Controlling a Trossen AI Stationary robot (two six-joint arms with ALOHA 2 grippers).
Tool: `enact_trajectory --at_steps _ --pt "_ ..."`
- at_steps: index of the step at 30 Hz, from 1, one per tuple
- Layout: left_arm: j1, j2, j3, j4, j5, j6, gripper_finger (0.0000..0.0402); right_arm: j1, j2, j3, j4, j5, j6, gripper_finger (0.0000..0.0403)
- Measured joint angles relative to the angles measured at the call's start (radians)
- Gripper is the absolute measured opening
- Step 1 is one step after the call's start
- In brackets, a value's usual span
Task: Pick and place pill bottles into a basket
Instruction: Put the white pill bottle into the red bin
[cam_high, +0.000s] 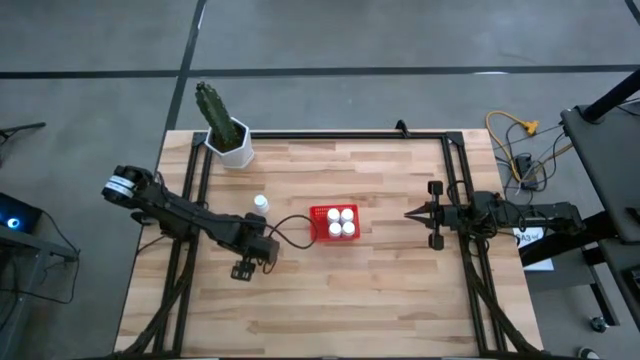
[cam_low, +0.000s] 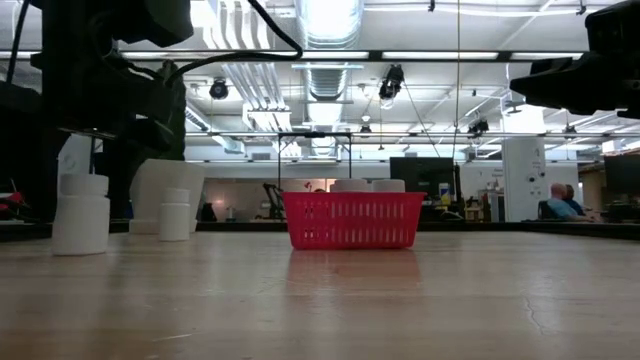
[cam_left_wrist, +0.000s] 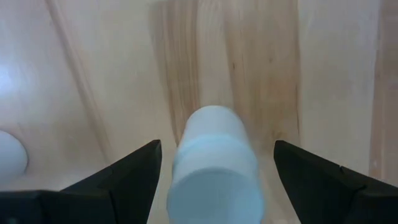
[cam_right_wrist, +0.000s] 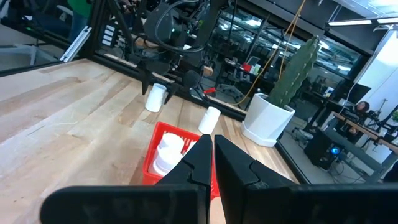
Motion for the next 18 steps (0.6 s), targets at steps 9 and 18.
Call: enact_trajectory --at_steps 9,18 --pt "0.0 0.0 0.0 -0.003 -0.016 -0.005 0.024 0.0 0.0 0.0 0.0 0.0 0.0 0.0008" --pt "0.0 -0.001 0.005 -0.007 -0.015 -0.001 0.0159 0.0 0.0 0.0 0.0 0.0 0.0 0.0009"
